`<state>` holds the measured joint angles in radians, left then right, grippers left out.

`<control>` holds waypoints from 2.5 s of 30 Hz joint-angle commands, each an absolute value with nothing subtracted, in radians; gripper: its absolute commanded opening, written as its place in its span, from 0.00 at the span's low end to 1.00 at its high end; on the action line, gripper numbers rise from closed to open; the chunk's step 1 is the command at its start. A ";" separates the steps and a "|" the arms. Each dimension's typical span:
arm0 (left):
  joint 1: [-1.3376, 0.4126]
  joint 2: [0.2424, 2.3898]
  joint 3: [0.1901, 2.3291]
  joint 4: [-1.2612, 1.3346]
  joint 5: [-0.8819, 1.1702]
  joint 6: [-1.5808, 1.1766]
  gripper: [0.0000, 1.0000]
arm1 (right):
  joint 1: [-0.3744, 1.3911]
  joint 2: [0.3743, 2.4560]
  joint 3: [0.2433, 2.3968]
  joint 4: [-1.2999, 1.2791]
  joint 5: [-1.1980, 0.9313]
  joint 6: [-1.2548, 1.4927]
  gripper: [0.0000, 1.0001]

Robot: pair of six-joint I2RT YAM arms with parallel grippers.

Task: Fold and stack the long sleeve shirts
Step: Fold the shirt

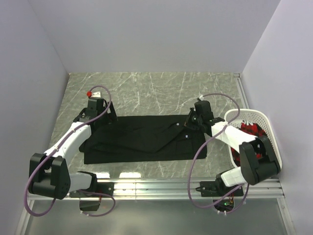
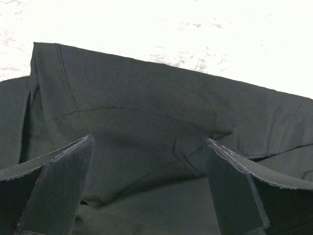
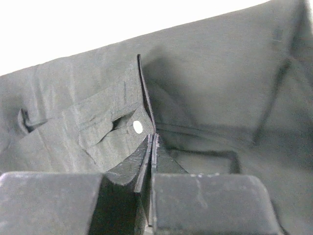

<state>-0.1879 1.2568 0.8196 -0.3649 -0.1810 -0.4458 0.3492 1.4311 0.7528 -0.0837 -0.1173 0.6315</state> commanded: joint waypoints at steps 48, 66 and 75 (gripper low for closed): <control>-0.181 1.198 0.712 -0.246 -0.120 -0.865 0.83 | 0.621 1.511 0.972 0.184 -0.622 0.532 0.61; -0.132 1.359 0.473 0.034 -0.133 -1.103 0.28 | 0.822 2.236 1.465 0.075 -0.969 0.515 0.56; -0.063 1.390 0.442 0.067 -0.104 -1.167 0.27 | 0.736 2.244 1.353 -0.093 -1.000 0.448 0.54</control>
<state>-0.0914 1.3590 0.4637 0.0864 -0.0902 -1.1450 0.7811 2.2711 1.4078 0.0658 -1.0363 0.5316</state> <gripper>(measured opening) 0.272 0.540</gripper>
